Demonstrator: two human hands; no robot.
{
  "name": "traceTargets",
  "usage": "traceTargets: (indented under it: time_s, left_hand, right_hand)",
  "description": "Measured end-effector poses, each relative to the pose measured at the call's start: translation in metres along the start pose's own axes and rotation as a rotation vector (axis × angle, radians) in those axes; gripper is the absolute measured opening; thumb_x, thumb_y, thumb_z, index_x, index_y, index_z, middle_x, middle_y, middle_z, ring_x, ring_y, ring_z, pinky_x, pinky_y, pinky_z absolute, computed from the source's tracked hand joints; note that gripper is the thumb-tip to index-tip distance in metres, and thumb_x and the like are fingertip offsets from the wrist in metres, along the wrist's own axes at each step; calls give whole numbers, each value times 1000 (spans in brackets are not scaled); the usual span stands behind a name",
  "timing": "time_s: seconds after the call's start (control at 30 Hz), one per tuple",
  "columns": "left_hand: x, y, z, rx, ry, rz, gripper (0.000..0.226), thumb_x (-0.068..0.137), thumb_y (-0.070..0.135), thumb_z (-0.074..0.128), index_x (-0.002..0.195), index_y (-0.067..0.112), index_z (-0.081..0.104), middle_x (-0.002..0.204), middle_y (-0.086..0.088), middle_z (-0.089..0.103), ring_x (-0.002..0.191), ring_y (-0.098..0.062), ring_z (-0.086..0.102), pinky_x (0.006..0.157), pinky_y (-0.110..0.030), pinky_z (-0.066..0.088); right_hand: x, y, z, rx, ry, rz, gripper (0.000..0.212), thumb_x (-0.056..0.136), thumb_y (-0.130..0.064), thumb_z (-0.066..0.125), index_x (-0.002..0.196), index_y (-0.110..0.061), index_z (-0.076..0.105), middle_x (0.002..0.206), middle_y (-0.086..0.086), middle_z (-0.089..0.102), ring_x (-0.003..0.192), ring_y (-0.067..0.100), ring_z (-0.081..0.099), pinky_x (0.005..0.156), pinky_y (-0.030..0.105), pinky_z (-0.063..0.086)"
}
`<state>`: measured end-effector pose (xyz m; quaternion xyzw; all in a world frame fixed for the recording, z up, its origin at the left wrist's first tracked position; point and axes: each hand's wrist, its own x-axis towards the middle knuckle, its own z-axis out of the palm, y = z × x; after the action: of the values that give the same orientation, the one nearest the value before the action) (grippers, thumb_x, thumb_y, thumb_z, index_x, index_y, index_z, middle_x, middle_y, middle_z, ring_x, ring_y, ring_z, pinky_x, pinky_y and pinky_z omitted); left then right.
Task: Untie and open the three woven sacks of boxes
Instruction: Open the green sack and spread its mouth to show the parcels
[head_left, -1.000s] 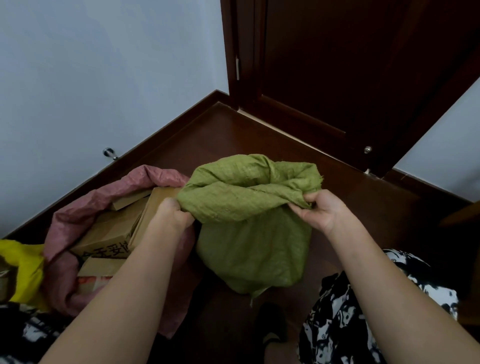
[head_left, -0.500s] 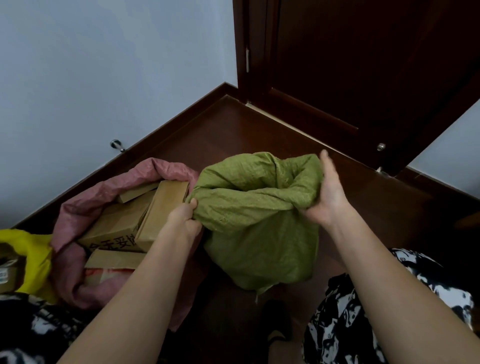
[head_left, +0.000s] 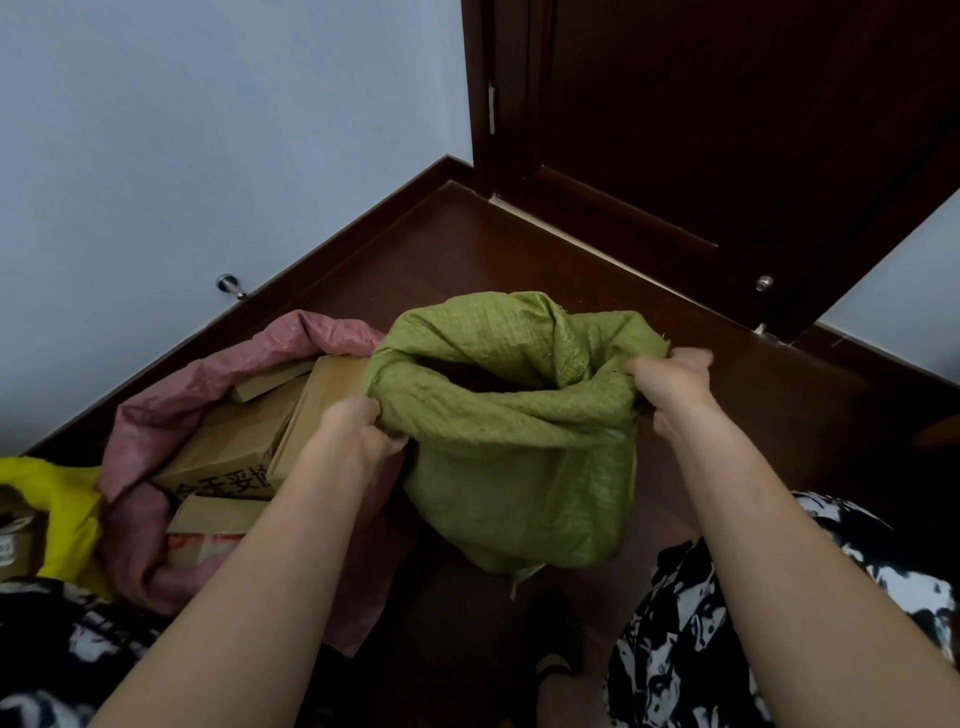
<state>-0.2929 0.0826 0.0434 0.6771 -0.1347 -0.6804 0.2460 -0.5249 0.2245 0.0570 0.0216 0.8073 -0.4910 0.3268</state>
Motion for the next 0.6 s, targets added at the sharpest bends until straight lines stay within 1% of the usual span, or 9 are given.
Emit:
traceTargets:
  time_s: [0.03,0.1,0.17,0.27,0.33,0.4,0.5,0.57,0.6]
  left_hand:
    - [0,0,2,-99,-23,14,39,104,7,25,140,8,39,143,-9,45,131,-27,44,101,-46,38]
    - [-2,1,4,-228,-58,25,41,105,10,22,143,8,37,146,-11,41,133,-29,42,98,-49,38]
    - [-2,1,4,-288,-78,35,42,104,11,23,144,7,36,148,-12,39,134,-27,41,99,-42,39]
    - [-2,3,7,-341,-131,11,41,104,14,25,141,5,40,144,-13,45,132,-25,45,94,-40,42]
    - [-4,5,9,-347,-193,-53,41,105,19,25,137,5,46,136,-17,51,129,-26,48,86,-44,42]
    - [-8,6,9,-314,-208,-75,41,104,17,26,136,4,47,135,-19,51,129,-28,48,87,-45,41]
    - [-19,4,7,-294,-194,-26,36,101,19,32,126,2,53,126,-17,56,117,-29,56,81,-40,45]
    - [-27,1,6,-249,-202,5,40,97,33,45,120,3,56,110,-13,62,98,-24,63,68,-39,52]
    - [-26,-1,5,-186,-208,-2,49,92,44,52,122,6,56,109,-7,62,97,-16,61,60,-38,52]
  right_hand:
    - [3,2,0,13,49,-43,56,82,-3,62,130,-15,33,105,6,52,92,24,58,82,40,56]
    - [5,3,0,40,63,-62,47,85,1,55,125,-18,40,102,4,54,92,23,59,79,43,58]
    - [5,-1,3,252,-45,84,43,88,8,48,127,-10,49,116,13,58,101,30,61,79,45,58]
    - [-3,-7,2,612,-178,312,42,92,13,33,131,3,44,120,24,50,110,39,56,70,49,56]
    - [-13,-7,4,677,-221,412,35,95,6,27,125,3,46,119,28,51,109,40,58,77,52,53]
    - [-19,-3,7,732,-312,441,34,98,-7,25,116,5,52,115,29,57,110,41,59,88,57,50]
    - [-23,1,14,780,-448,429,42,92,-22,35,121,0,56,118,28,59,107,44,60,79,63,51]
    - [-26,0,17,761,-547,387,44,92,-37,46,119,-6,61,116,24,63,106,40,62,78,59,53]
    - [-28,0,17,721,-584,354,43,92,-41,51,118,-8,63,114,22,65,105,38,63,80,57,53]
